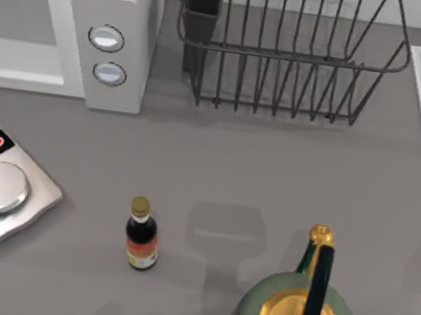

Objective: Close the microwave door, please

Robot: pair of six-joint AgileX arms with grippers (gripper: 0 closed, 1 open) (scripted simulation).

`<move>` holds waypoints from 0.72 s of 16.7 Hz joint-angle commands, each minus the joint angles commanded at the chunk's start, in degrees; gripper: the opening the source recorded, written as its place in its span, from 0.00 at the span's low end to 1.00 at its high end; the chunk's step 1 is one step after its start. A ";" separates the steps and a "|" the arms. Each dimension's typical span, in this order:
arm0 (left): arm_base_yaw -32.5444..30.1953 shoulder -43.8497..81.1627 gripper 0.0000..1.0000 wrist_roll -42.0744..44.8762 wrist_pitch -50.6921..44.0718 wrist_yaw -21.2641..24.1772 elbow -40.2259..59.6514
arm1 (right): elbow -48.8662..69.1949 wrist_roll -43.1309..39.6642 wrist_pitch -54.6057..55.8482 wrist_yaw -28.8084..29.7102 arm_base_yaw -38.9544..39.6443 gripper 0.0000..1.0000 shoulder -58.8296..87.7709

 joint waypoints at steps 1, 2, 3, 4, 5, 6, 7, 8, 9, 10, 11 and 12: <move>0.43 0.64 0.00 0.48 -0.37 0.23 0.62 | 0.00 0.00 0.00 0.00 0.00 1.00 0.00; 1.26 1.88 0.00 1.42 -1.08 0.68 1.81 | 0.00 0.00 0.00 0.00 0.00 1.00 0.00; 2.45 3.73 0.00 2.77 -2.10 1.32 3.54 | 0.00 0.00 0.00 0.00 0.00 1.00 0.00; 3.96 6.18 0.00 4.50 -3.41 2.12 5.76 | 0.00 0.00 0.00 0.00 0.00 1.00 0.00; 5.74 9.22 0.00 6.56 -4.96 3.06 8.39 | 0.00 0.00 0.00 0.00 0.00 1.00 0.00; 7.75 12.90 0.00 8.91 -6.73 4.10 11.40 | 0.00 0.00 0.00 0.00 0.00 1.00 0.00; 9.92 17.20 0.00 11.49 -8.66 5.22 14.70 | 0.00 0.00 0.00 0.00 0.00 1.00 0.00; 12.20 22.05 0.00 14.24 -10.71 6.37 18.19 | 0.00 0.00 0.00 0.00 0.00 1.00 0.00; 14.54 27.34 0.00 17.10 -12.84 7.54 21.82 | 0.00 0.00 0.00 0.00 0.00 1.00 0.00; 16.92 32.93 0.00 20.05 -15.03 8.72 25.54 | 0.00 0.00 0.00 0.00 0.00 1.00 0.00; 19.32 38.71 0.00 23.06 -17.24 9.88 29.31 | 0.00 0.00 0.00 0.00 0.00 1.00 0.00; 21.71 44.58 0.00 26.09 -19.48 11.02 33.10 | 0.00 0.00 0.00 0.00 0.00 1.00 0.00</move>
